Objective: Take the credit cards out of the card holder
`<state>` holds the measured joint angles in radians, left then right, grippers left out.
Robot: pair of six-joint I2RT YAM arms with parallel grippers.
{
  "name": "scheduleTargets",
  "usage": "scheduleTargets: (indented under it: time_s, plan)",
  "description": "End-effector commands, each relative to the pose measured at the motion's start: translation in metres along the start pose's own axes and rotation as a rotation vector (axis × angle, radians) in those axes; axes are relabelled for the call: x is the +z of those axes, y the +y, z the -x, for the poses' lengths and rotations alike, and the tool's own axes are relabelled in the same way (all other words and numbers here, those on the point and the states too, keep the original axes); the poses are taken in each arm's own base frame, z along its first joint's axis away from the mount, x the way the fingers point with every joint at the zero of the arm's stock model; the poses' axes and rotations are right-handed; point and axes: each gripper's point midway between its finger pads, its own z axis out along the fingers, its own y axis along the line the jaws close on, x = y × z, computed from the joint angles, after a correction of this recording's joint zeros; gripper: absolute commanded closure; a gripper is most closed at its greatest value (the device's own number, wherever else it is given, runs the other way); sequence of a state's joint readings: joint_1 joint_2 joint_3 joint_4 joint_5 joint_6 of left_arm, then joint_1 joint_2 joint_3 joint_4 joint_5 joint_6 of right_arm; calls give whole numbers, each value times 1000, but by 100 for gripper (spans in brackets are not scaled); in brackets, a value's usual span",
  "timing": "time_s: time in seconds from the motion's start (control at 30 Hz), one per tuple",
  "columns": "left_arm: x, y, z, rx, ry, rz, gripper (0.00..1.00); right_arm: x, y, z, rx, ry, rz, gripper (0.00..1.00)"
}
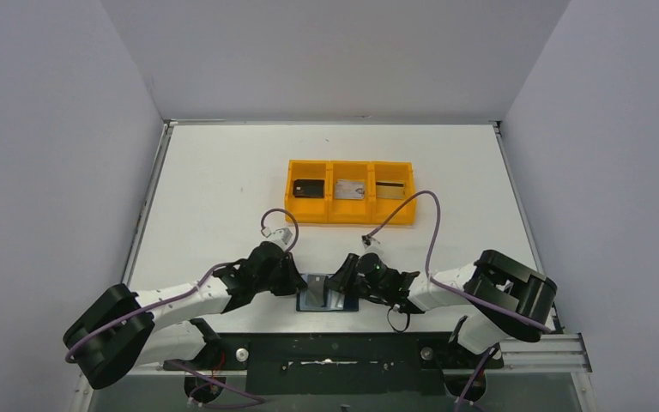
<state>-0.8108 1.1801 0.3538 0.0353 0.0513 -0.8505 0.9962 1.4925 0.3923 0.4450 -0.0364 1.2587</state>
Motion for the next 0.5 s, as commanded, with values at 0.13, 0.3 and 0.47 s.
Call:
scheduleTargets:
  time_s: [0.13, 0.3, 0.47]
  plan:
    - [0, 14, -15, -10, 29, 27, 100, 7, 12, -1, -14, 3, 25, 74]
    - [-3, 11, -13, -7, 20, 21, 100, 18, 6, -7, -64, 29, -60, 78]
    - [-1, 12, -14, -7, 21, 22, 100, 15, -5, -2, -94, -26, -147, 87]
